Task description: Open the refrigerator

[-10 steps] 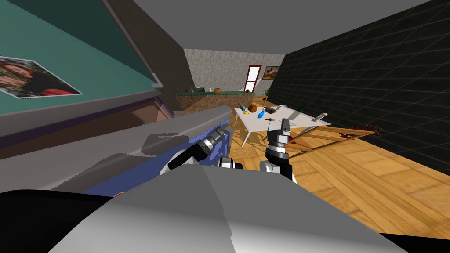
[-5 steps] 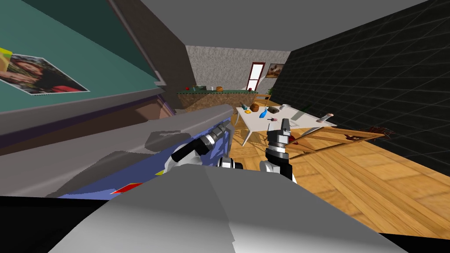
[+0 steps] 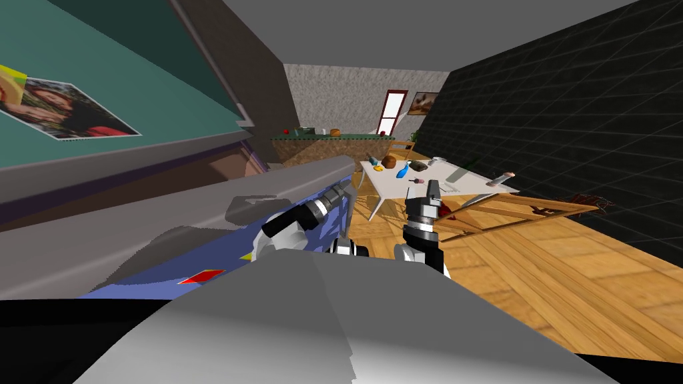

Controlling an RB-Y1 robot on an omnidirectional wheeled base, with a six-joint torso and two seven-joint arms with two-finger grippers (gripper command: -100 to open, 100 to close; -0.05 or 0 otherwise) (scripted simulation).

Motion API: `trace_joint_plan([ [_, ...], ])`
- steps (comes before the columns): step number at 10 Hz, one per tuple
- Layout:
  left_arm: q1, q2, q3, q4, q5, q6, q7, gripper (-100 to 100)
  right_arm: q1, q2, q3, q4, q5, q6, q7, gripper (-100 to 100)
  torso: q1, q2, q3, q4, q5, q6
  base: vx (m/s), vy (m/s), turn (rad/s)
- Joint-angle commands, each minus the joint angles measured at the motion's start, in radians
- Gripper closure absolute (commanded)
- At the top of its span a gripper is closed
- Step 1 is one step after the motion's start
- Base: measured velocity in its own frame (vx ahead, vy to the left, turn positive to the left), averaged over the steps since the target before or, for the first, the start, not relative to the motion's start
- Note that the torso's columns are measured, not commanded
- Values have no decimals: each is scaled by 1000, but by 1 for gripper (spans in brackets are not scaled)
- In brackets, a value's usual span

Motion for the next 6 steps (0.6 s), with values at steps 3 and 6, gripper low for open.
trace_joint_plan([
  [3,5,2,-5,9,0,10,0,0,0,0,0,0,0,0,0,0,4,-10,-2,-11,3,-3,0,-4,-5],
  [6,6,2,-6,12,1,13,1,0,0,0,0,0,0,0,0,0,4,-14,-4,-14,3,-2,0,0,0],
])
